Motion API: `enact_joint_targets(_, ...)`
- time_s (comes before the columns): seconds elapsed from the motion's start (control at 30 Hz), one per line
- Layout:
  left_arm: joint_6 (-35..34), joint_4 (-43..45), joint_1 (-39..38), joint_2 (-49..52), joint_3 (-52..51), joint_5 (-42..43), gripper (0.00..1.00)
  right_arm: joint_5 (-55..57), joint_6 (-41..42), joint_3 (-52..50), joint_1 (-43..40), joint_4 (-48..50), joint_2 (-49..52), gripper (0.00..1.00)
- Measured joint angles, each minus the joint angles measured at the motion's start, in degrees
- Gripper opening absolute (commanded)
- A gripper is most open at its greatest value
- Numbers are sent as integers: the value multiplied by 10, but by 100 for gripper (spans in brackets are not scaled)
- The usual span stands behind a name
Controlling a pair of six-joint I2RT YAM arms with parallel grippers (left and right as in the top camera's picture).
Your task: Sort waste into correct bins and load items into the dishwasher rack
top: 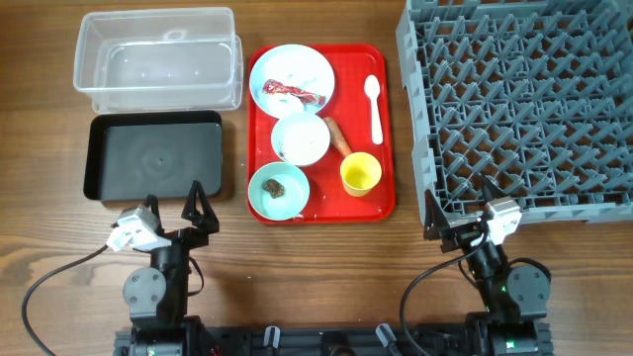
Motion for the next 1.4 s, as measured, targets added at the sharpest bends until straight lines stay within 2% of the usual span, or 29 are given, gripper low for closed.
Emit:
enact_joint_targets(0.33, 0, 5, 0, 0, -1, -26, 100, 2, -24, 0, 0, 2, 0, 100)
enact_joint_targets(0.53, 0, 11, 0, 0, -1, -26, 100, 17, -7, -1, 0, 119, 0, 100)
enact_joint_targets(0.6, 0, 39, 0, 0, -1, -21, 100, 14, 4, 0, 0, 154, 0, 100)
enact_joint_targets(0.67, 0, 52, 0, 0, 1, -8, 100, 3, 15, 7, 0, 160, 0, 100)
enact_joint_targets(0.73, 2, 37, 0, 5, 24, -2, 100, -5, 19, 30, 0, 159, 8, 100)
enact_joint_targets(0.87, 24, -4, 0, 92, 154, 34, 100, -35, 15, 140, 0, 157, 93, 100)
enact_joint_targets(0.93, 37, -33, 0, 217, 254, 78, 100, -54, 10, 202, 0, 123, 162, 100)
enact_joint_targets(1.03, 46, -106, 0, 381, 396, 131, 100, -77, 5, 314, 0, 19, 283, 100)
enact_joint_targets(1.13, 71, -240, -12, 566, 587, 171, 99, -87, 0, 451, 0, -117, 409, 100)
enact_joint_targets(1.2, 94, -332, -51, 716, 749, 176, 100, -90, -11, 538, 0, -205, 479, 100)
enact_joint_targets(1.23, 99, -369, -67, 763, 797, 169, 100, -94, -16, 592, 0, -262, 522, 100)
enact_joint_targets(1.27, 111, -429, -103, 868, 925, 143, 100, -102, -16, 621, 0, -276, 548, 100)
enact_joint_targets(1.3, 116, -455, -123, 925, 987, 132, 100, -112, -2, 633, 0, -279, 567, 100)
enact_joint_targets(1.37, 127, -397, -162, 1046, 1098, 127, 100, -126, 36, 640, 0, -296, 598, 100)
enact_joint_targets(1.4, 130, -366, -186, 1104, 1110, 130, 100, -131, 56, 640, 0, -314, 619, 100)
